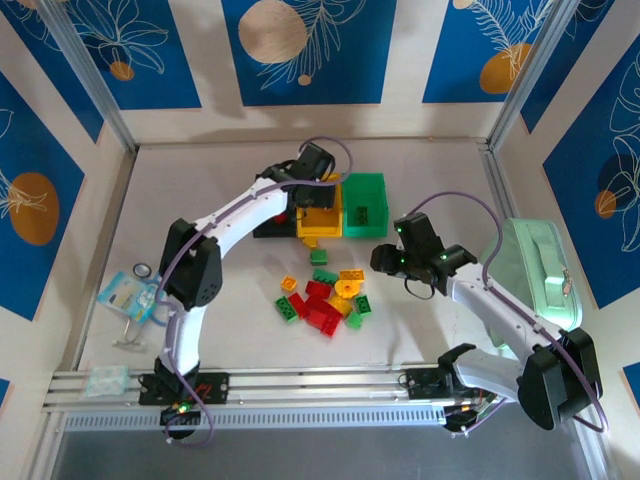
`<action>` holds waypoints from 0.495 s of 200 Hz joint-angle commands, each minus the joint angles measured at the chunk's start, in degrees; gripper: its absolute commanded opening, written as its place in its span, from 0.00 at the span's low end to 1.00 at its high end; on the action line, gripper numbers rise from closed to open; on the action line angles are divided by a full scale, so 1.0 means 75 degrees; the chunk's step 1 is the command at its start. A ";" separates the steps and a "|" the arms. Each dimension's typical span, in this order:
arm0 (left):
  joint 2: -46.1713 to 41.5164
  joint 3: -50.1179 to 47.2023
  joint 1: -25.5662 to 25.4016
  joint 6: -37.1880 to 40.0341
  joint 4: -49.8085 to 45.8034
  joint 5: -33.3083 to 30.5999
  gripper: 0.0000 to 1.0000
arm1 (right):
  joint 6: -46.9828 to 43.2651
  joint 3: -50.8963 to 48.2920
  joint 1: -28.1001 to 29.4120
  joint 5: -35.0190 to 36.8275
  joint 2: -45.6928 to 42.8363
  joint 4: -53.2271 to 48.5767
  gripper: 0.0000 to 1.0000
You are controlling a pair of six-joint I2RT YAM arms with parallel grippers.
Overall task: Sort the legos into containers by color
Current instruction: Place the lego in the container, then pick up the lego from the center of the table.
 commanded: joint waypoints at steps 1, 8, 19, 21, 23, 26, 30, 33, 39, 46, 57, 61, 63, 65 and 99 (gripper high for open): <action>-0.0718 -0.0994 -0.0249 -0.0239 0.0193 -0.0112 0.76 | 0.0150 -0.0108 -0.0027 -0.0223 -0.0008 0.0106 0.50; -0.0849 -0.1312 -0.0279 -0.0355 0.0284 -0.0060 0.76 | 0.0156 -0.0096 -0.0027 -0.0264 0.0056 0.0148 0.50; -0.0986 -0.1765 -0.0313 -0.0548 0.0406 0.0019 0.75 | 0.0139 -0.0039 -0.0015 -0.0317 0.0174 0.0191 0.50; -0.1007 -0.1837 -0.0321 -0.0582 0.0425 0.0032 0.74 | 0.0147 -0.0029 -0.0015 -0.0318 0.0207 0.0191 0.49; -0.1021 -0.1911 -0.0326 -0.0608 0.0450 0.0044 0.74 | 0.0149 -0.0015 -0.0006 -0.0318 0.0225 0.0200 0.50; -0.1037 -0.2007 -0.0338 -0.0649 0.0487 0.0073 0.74 | 0.0150 -0.0001 0.0002 -0.0329 0.0258 0.0211 0.49; -0.1050 -0.2120 -0.0346 -0.0689 0.0523 0.0104 0.73 | 0.0150 0.0025 0.0014 -0.0330 0.0294 0.0233 0.50; -0.1063 -0.2212 -0.0349 -0.0752 0.0544 0.0129 0.73 | 0.0159 0.0037 0.0025 -0.0330 0.0319 0.0243 0.50; -0.1053 -0.2344 -0.0371 -0.0842 0.0579 0.0197 0.72 | 0.0167 0.0056 0.0048 -0.0328 0.0381 0.0270 0.49; -0.1042 -0.2487 -0.0390 -0.0928 0.0641 0.0286 0.72 | 0.0179 0.0086 0.0087 -0.0330 0.0437 0.0297 0.49; -0.1047 -0.2705 -0.0460 -0.1038 0.0772 0.0378 0.71 | 0.0196 0.0129 0.0145 -0.0308 0.0511 0.0310 0.49; -0.1034 -0.2766 -0.0491 -0.1067 0.0821 0.0389 0.71 | 0.0208 0.0127 0.0168 -0.0290 0.0535 0.0310 0.49; -0.1031 -0.2791 -0.0500 -0.1069 0.0839 0.0391 0.71 | 0.0214 0.0138 0.0180 -0.0285 0.0544 0.0315 0.49; -0.1027 -0.2809 -0.0511 -0.1084 0.0861 0.0392 0.71 | 0.0219 0.0138 0.0192 -0.0278 0.0549 0.0319 0.49; -0.0757 -0.2830 -0.0550 -0.1215 0.0950 0.0427 0.67 | 0.0243 0.0117 0.0289 -0.0203 0.0568 0.0309 0.49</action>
